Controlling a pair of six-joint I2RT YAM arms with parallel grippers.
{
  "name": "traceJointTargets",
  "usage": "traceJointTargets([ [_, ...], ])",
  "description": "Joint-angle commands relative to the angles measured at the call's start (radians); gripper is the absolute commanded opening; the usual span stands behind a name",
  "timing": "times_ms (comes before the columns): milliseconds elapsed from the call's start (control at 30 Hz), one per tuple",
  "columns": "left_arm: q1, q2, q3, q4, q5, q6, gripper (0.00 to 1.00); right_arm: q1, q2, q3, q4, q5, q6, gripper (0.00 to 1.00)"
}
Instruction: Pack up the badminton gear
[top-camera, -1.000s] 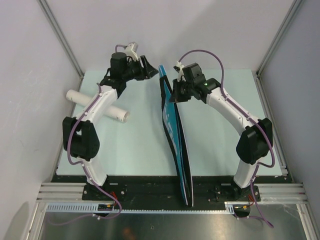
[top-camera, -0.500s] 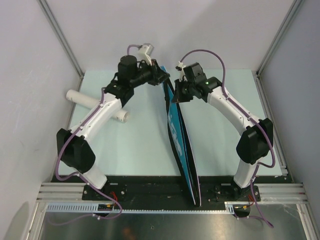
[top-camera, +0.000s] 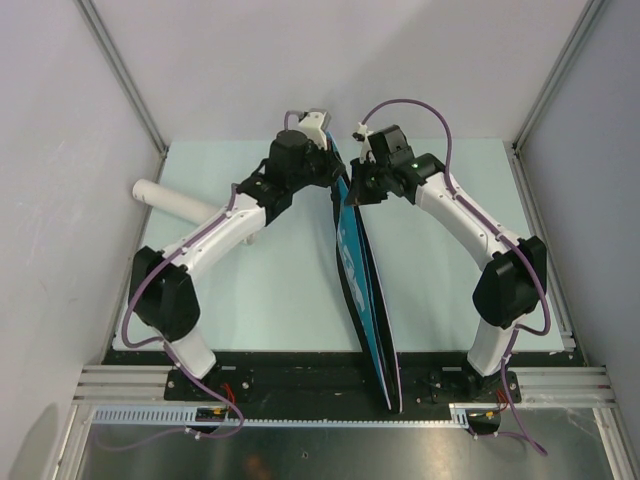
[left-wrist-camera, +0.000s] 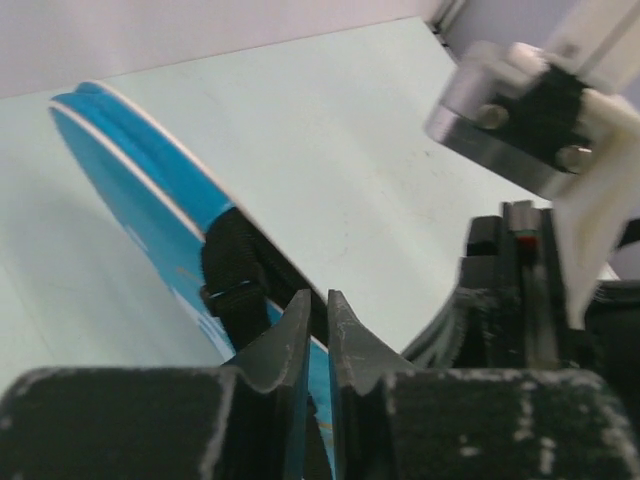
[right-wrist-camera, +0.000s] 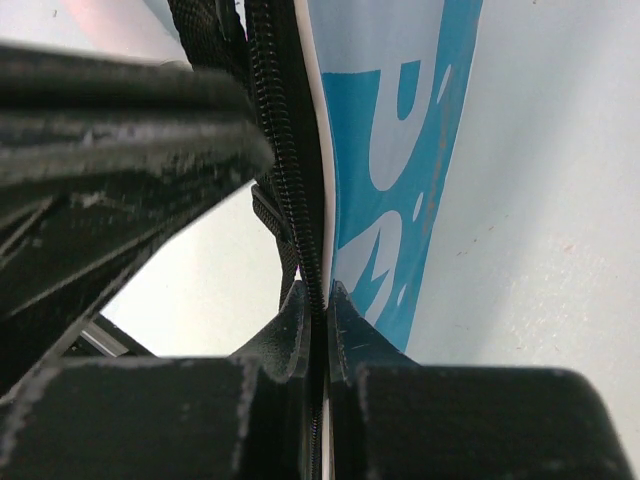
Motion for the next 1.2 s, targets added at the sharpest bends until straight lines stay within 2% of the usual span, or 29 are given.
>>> traceJointTargets([
  [0,0.000,0.019,0.018,0.017,-0.132,0.045,0.18,-0.005,-0.064,0.032,0.027,-0.018,0.018,0.00],
  [167,0.017,0.051,0.048,0.003,-0.126,0.050,0.27,-0.008,-0.076,0.024,0.032,-0.021,0.015,0.00],
  [333,0.048,0.071,0.084,-0.013,-0.134,0.062,0.29,-0.008,-0.076,0.021,0.038,-0.031,0.014,0.00],
  [467,0.049,0.059,0.085,-0.016,-0.145,0.084,0.35,-0.008,-0.071,0.018,0.044,-0.037,0.014,0.00],
  [700,0.078,0.092,0.125,-0.034,-0.111,0.078,0.40,-0.005,-0.071,0.024,0.066,-0.083,0.024,0.00],
  [833,0.085,0.101,0.154,-0.033,-0.084,0.087,0.49,-0.005,-0.067,0.029,0.069,-0.115,0.021,0.00],
  [1000,0.098,0.138,0.200,-0.037,-0.013,0.081,0.47,-0.005,-0.068,0.027,0.087,-0.152,0.017,0.00],
  [1167,0.106,0.164,0.229,-0.037,0.061,0.076,0.41,-0.003,-0.071,0.009,0.115,-0.222,0.001,0.00],
])
